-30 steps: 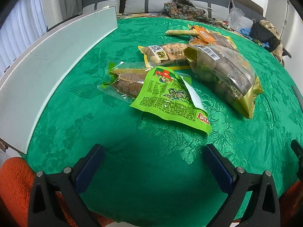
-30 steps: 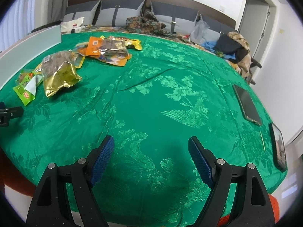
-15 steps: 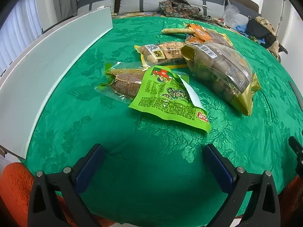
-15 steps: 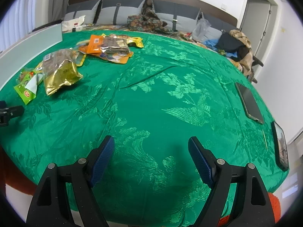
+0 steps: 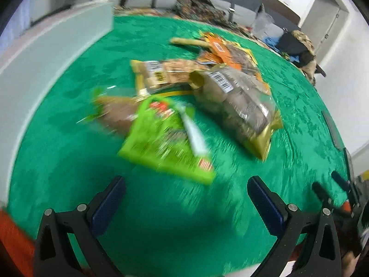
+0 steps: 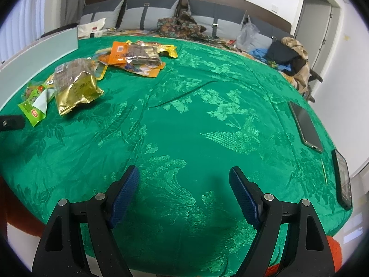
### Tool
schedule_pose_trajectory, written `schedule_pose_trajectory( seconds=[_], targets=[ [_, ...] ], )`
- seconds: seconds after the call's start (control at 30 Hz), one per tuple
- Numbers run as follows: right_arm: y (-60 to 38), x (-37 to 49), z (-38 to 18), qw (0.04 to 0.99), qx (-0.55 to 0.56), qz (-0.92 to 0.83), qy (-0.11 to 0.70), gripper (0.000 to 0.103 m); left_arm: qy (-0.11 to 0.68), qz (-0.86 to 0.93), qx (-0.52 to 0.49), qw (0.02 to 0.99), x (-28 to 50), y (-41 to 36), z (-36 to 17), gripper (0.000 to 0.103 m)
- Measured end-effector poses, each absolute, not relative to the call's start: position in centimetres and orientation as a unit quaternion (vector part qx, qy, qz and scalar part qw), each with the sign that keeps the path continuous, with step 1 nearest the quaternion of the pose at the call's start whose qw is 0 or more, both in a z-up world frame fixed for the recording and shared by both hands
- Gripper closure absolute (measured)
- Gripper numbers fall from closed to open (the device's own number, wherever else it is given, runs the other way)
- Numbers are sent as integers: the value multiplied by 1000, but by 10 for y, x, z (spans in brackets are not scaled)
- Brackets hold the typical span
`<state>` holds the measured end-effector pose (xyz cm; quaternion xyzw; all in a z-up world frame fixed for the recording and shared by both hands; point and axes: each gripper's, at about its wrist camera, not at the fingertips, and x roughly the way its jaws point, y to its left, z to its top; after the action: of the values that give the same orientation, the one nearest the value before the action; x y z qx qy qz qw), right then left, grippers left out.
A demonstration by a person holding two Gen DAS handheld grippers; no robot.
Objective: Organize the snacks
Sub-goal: 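Close the left tool on the green snack bag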
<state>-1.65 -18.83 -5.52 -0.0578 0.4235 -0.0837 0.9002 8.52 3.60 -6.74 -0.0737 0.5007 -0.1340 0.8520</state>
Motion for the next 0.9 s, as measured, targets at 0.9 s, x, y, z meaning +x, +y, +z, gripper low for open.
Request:
schedule_pose_trajectory(
  seconds=[0.9],
  targets=[
    [-196,-16,-60,893,-11,-68,444,20,486,-106,-75,864,88,87,-70,0]
  ],
)
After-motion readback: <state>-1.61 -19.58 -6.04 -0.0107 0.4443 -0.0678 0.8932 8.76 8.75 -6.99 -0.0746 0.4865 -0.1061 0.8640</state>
